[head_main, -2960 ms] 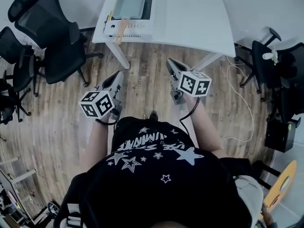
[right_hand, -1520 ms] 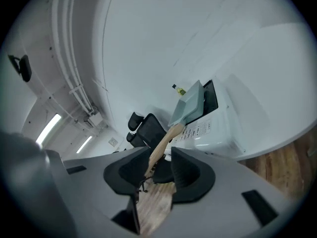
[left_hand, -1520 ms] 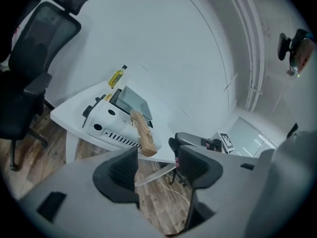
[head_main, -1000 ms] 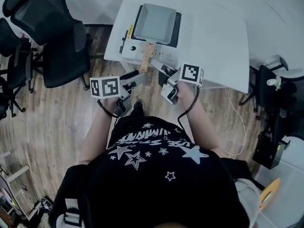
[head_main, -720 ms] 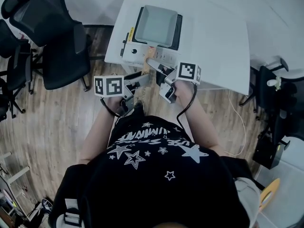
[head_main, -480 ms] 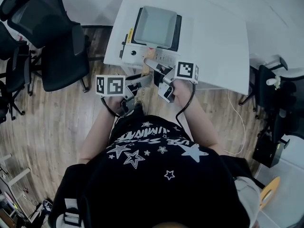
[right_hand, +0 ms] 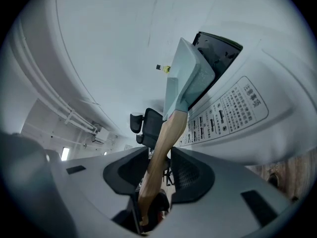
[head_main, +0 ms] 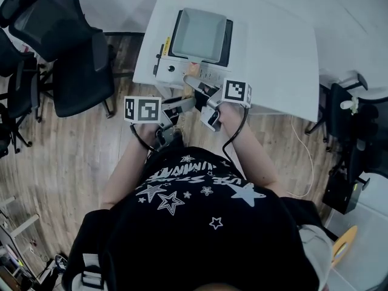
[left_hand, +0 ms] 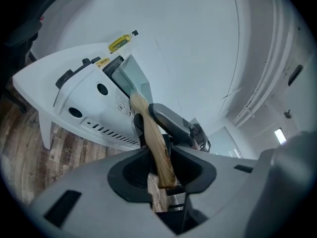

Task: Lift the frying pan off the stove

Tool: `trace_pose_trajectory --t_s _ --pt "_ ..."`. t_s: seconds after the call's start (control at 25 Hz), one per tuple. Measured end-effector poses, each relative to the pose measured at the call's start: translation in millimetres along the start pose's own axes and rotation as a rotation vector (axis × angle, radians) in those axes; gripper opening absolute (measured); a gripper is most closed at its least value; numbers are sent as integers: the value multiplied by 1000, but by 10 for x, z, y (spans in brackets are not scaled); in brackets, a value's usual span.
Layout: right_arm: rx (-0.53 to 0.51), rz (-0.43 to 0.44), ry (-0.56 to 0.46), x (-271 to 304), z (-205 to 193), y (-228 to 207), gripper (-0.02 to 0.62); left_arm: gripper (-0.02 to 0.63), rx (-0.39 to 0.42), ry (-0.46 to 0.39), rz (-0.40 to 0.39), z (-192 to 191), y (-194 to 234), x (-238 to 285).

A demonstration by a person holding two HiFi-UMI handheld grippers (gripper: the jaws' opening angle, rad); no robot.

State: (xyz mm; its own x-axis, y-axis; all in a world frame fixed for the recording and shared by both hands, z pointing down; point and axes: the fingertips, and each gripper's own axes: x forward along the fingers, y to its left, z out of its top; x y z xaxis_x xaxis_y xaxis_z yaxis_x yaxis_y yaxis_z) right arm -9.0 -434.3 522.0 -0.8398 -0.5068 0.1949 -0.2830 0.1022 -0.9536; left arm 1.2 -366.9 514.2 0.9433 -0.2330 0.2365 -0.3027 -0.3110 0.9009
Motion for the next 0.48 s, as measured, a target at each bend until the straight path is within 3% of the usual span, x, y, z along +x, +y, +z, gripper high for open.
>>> trace_pose_trajectory --t_s 0.48 --pt "-15 45 -48 -29 58 82 132 131 0 -51 -45 76 -123 -36"
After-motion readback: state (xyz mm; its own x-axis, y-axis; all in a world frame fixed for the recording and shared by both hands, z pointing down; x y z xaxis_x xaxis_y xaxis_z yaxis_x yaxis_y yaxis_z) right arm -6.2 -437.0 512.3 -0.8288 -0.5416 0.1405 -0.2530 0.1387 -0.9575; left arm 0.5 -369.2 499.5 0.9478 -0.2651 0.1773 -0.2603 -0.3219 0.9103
